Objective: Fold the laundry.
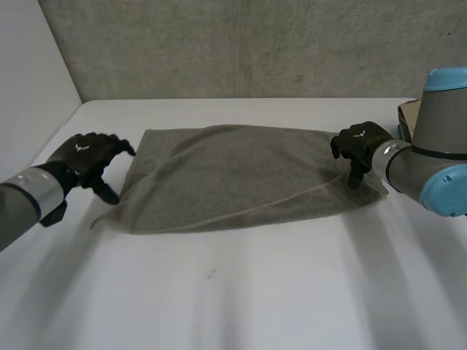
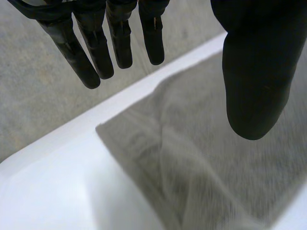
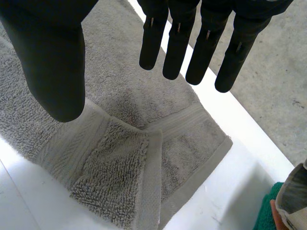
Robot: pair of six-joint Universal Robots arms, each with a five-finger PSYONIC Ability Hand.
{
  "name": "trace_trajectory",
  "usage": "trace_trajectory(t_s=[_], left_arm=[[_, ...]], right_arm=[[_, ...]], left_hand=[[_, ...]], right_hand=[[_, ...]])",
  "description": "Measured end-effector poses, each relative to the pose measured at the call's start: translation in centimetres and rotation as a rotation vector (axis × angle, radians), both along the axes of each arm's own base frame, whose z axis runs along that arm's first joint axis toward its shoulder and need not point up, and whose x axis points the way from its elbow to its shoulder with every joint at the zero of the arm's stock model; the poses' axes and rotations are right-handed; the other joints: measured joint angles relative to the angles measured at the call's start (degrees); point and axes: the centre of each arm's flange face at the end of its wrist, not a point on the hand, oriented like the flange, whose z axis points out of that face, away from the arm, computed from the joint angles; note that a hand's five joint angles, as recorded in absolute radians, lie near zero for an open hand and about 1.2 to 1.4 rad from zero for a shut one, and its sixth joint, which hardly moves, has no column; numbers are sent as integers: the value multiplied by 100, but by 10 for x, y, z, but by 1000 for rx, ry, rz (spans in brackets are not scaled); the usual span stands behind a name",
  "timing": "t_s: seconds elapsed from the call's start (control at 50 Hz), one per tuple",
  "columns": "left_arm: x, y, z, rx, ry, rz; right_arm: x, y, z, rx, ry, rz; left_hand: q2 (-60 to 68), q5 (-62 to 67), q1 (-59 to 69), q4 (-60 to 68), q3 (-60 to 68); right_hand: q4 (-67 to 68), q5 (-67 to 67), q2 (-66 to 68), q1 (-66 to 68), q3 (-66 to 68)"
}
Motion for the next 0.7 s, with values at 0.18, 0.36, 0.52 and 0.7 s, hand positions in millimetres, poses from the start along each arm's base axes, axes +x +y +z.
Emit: trace_trajectory(t_s=[0.18,0.36,0.52,0.7], left_arm=[[23,12,-28,21,-200,-60],[28,13,-53,80,-231,-88],[20,3,-63,112,-185,-67],[13,-9,-77,105,-210,-40]], right_arm=[[-2,7,-8,30,21,5],[-5,16,-18,62,41,11],[-9,22,-26,87,34,-2],[-18,22,-31,108,2,-39]], left_hand=[[0,0,0,0,0],[0,0,0,0,0],[104,210,26,83,87],[2224,2293,2342,2255,2206]], right_hand=[[0,0,0,0,0],[0,0,0,0,0],[0,0,0,0,0],[-1,-7,-4,0,-5]])
